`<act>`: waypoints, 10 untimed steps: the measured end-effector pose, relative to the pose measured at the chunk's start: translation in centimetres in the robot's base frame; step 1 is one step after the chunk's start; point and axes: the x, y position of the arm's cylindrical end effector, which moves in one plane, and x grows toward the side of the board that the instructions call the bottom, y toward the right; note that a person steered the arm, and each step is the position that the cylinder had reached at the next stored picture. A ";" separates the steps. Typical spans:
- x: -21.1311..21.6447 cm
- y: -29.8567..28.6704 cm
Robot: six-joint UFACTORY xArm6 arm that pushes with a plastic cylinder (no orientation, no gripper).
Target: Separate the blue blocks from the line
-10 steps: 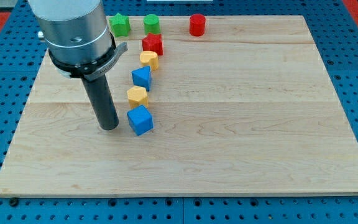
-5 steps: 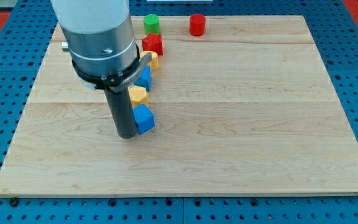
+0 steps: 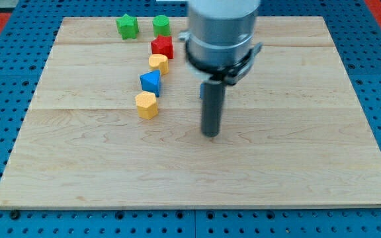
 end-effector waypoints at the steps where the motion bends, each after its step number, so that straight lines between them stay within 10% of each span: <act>1: -1.3 -8.9; 4: -11.8 -10.0; 6: -11.8 6.7; 8: -9.4 1.6; 10: -6.8 9.8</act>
